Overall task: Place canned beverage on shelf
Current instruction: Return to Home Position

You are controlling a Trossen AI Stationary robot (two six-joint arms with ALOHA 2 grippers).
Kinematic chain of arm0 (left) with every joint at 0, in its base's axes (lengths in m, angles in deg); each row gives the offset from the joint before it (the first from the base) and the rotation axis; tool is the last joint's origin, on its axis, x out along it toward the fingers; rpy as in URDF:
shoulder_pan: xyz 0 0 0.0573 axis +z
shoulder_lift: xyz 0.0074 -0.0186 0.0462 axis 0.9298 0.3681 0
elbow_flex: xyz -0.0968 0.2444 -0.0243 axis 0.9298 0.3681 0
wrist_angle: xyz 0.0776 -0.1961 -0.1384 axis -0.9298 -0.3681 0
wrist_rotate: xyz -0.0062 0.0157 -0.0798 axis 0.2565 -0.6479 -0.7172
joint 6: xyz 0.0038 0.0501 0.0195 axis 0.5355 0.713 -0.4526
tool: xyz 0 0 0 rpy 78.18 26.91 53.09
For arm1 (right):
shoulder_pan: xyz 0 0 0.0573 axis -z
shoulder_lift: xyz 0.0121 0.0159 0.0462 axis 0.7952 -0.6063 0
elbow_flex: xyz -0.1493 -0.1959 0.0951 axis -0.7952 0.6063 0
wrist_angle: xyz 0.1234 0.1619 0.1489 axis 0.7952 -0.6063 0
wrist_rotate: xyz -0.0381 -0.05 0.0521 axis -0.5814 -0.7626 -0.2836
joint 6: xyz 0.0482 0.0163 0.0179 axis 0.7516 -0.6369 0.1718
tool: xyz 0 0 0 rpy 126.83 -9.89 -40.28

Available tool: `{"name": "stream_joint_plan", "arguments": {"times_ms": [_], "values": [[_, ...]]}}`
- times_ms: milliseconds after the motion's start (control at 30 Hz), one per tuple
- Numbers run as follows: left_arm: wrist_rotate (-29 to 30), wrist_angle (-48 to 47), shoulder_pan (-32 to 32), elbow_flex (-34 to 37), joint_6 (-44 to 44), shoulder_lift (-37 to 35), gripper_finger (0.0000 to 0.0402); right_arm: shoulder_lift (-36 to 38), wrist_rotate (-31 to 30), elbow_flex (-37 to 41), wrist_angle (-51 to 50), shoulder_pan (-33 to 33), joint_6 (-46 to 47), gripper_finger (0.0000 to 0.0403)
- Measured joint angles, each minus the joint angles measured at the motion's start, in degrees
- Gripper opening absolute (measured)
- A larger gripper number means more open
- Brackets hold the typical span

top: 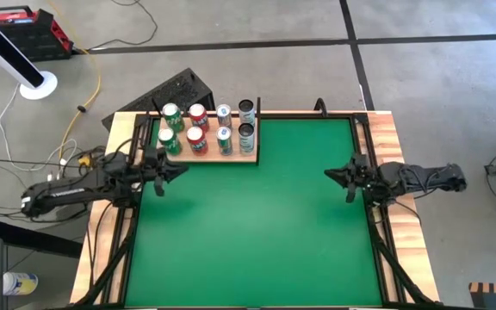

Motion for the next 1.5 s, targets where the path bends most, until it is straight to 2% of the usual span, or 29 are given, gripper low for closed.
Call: {"name": "stream_joint_plan", "arguments": {"times_ms": [133,367,533,667,900,1100,1200,1333,1500], "values": [[3.2,-0.2,0.0,0.0,-0.2,-2.3,0.0000,0.0,0.5,2.0,2.0,-0.1,-2.1,0.0034],[3.2,-0.3,0.0,0.0,-2.8,-3.0,0.0000,0.0,4.1,6.7,9.1,-0.1,-2.3,0.0015],[3.1,-0.2,0.0,0.0,-3.0,-2.8,0.0000,0.0,9.8,8.0,13.5,-0.2,-2.2,0.0037],[2.4,0.0,0.0,0.0,-2.0,-2.2,0.0000,0.0,10.0,8.0,13.3,-0.2,-2.2,0.0041],[-5.6,1.6,0.0,3.6,1.0,-2.1,0.0000,0.0,9.8,8.0,13.0,-0.2,-2.2,0.0041],[-12.1,1.4,0.0,4.0,5.3,-2.1,0.0000,0.0,9.7,8.0,12.9,-0.2,-2.2,0.0042],[-11.5,-1.1,0.0,4.0,8.7,-2.2,0.0000,0.0,9.7,8.0,12.8,-0.2,-2.2,0.0042],[-5.9,-6.3,0.0,4.1,9.8,-4.1,0.0000,0.0,9.6,8.0,12.8,-0.2,-2.2,0.0042],[-7.9,-14.8,0.0,4.1,9.5,-11.1,0.0000,0.0,9.6,8.0,12.7,-0.2,-2.2,0.0042]]}}
